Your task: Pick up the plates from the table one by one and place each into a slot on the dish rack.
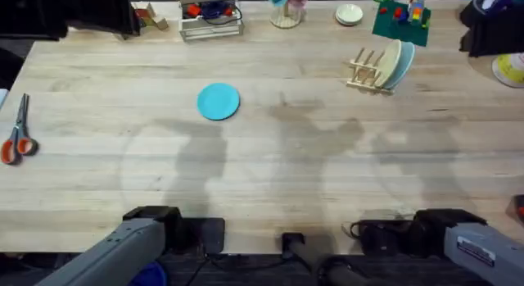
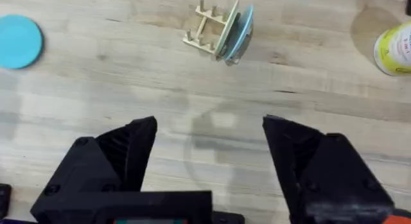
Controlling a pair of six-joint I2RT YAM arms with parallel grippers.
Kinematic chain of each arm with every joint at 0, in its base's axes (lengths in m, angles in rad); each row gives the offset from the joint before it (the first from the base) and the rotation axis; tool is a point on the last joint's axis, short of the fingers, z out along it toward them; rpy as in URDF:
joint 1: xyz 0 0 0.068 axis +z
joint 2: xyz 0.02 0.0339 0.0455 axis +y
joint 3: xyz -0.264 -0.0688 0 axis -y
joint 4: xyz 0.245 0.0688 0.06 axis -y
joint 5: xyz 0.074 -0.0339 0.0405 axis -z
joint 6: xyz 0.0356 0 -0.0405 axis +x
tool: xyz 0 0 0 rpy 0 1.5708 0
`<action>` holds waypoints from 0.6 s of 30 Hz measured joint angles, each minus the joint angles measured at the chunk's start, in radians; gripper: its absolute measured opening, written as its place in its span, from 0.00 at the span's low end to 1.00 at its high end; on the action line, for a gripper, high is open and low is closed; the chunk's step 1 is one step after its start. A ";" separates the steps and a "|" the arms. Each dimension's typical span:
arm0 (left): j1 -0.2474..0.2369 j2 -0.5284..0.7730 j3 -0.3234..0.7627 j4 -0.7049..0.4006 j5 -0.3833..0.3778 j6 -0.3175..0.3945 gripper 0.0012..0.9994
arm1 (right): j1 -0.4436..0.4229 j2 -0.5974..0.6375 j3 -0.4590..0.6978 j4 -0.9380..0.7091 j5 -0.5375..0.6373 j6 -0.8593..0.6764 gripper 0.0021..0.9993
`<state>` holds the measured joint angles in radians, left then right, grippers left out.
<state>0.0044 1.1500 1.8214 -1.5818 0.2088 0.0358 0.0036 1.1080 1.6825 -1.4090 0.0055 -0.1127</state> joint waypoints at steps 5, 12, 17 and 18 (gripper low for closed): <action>0.000 0.000 0.000 -0.016 0.023 -0.010 0.04 | 0.000 0.000 0.000 0.000 0.000 0.000 1.00; 0.000 0.003 0.000 -0.022 0.092 -0.022 0.04 | 0.000 0.000 0.000 0.000 0.000 0.000 1.00; 0.000 0.040 0.002 -0.022 0.153 -0.025 0.04 | 0.000 0.000 0.000 0.001 0.000 0.000 1.00; 0.000 0.052 0.002 -0.022 0.165 -0.026 0.04 | 0.000 0.000 0.000 0.001 0.000 0.000 1.00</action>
<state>0.0044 1.2024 1.8229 -1.6035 0.3738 0.0101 0.0036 1.1080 1.6825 -1.4082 0.0055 -0.1127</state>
